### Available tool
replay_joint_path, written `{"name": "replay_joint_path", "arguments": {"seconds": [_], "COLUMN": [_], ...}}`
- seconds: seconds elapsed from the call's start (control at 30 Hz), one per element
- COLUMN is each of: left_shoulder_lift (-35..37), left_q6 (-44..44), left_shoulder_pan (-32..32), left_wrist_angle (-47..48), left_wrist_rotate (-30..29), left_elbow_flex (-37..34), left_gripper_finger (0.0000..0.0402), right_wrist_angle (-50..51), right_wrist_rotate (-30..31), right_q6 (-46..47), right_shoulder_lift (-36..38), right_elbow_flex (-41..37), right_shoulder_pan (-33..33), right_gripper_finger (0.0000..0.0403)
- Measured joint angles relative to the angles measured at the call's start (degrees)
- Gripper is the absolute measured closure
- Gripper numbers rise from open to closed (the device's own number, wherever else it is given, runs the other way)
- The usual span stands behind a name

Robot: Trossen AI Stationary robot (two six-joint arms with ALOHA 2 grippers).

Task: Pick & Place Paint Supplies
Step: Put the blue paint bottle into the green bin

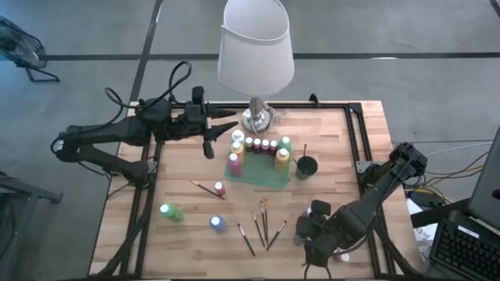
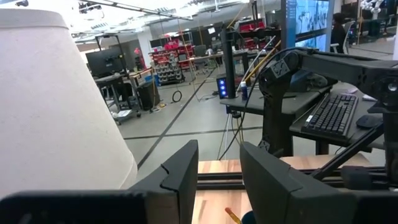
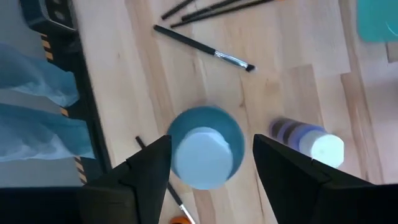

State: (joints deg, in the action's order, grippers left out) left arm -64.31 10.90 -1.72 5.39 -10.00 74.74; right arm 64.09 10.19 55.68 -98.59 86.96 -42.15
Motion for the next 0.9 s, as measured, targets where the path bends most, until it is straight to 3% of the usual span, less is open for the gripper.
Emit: {"name": "replay_joint_path", "arguments": {"seconds": [0.23,0.9], "left_shoulder_lift": [0.0,-0.02], "left_q6": [1.05,2.69], "left_shoulder_pan": [-0.04,-0.16], "left_wrist_angle": [0.6,1.16], "left_wrist_rotate": [0.0,-0.15], "left_elbow_flex": [0.0,0.0], "left_gripper_finger": [0.0277,0.0277], "right_wrist_angle": [0.09,-2.31], "right_wrist_rotate": [-0.21,-1.72], "right_q6": [0.2,-0.15], "right_shoulder_lift": [0.0,0.07], "right_elbow_flex": [-0.14,-1.56], "right_shoulder_pan": [0.17,0.69], "right_gripper_finger": [0.0183,0.026]}}
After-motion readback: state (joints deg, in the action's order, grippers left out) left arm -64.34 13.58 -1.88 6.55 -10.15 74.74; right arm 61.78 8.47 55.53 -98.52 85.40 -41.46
